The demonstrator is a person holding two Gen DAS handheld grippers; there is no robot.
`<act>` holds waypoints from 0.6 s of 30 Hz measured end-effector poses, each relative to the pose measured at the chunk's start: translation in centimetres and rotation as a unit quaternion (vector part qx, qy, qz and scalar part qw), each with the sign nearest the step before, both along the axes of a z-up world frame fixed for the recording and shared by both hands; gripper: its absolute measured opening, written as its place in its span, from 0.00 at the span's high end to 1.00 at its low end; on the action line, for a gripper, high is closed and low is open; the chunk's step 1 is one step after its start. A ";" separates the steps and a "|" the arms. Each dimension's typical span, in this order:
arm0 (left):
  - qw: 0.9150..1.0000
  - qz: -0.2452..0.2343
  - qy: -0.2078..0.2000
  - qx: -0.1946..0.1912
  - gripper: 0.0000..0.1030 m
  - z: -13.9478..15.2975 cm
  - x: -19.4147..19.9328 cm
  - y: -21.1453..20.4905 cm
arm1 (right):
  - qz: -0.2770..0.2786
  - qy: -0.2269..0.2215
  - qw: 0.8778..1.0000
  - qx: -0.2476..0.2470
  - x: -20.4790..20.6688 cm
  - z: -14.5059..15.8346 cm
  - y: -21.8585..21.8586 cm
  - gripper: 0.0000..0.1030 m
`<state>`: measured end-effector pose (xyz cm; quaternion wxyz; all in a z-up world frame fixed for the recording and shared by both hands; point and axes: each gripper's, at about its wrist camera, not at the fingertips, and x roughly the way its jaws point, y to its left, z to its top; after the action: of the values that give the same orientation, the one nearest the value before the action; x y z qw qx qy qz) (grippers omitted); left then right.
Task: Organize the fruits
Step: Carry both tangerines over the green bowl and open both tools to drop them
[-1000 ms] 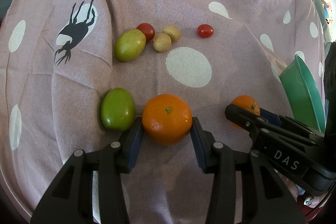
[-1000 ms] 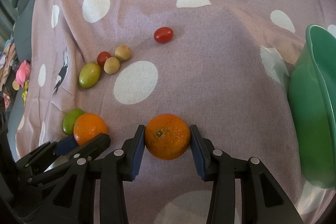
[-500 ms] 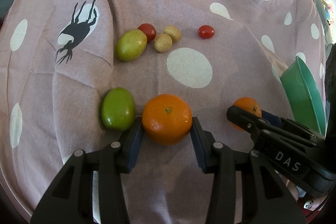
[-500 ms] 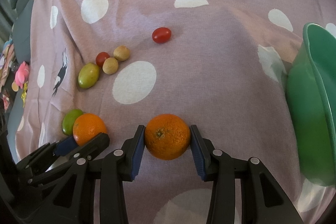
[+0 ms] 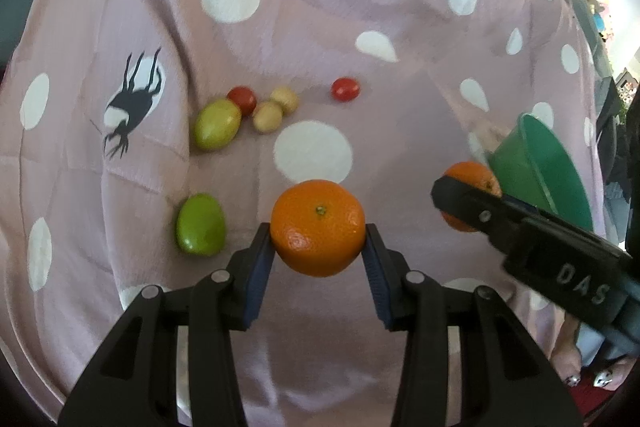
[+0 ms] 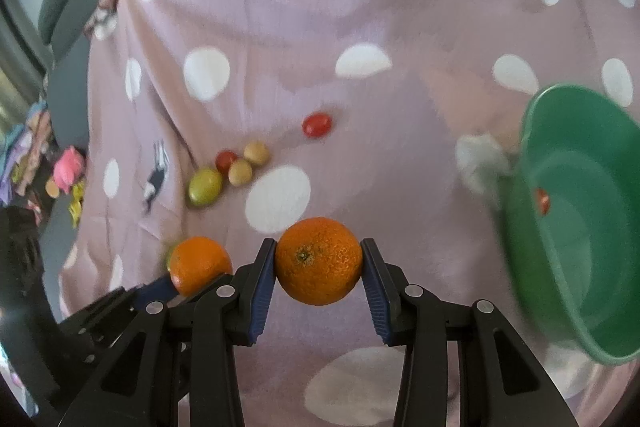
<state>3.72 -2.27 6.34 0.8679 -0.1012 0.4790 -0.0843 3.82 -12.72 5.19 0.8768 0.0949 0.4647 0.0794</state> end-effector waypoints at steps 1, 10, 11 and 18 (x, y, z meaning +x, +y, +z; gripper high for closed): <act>1.000 -0.001 -0.004 0.000 0.57 0.4 -0.1 -0.4 | -0.002 -0.006 1.000 0.000 -0.1 0.4 0.2 0.57; 0.998 -0.036 -0.046 -0.016 0.57 3.9 0.0 -6.1 | -0.048 -0.050 0.998 0.006 -1.7 3.6 -3.8 0.57; 0.998 -0.043 -0.048 -0.018 0.57 4.2 0.0 -7.0 | -0.055 -0.053 0.997 0.006 -1.9 3.8 -4.4 0.57; 0.993 -0.097 -0.061 -0.012 0.57 5.4 0.3 -12.9 | -0.124 -0.067 0.990 0.019 -3.3 5.2 -9.9 0.57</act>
<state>4.01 -15.18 11.71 0.8820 -0.0592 0.4318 -0.1794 0.53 -22.63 10.42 0.9071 0.1627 0.3878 -0.0146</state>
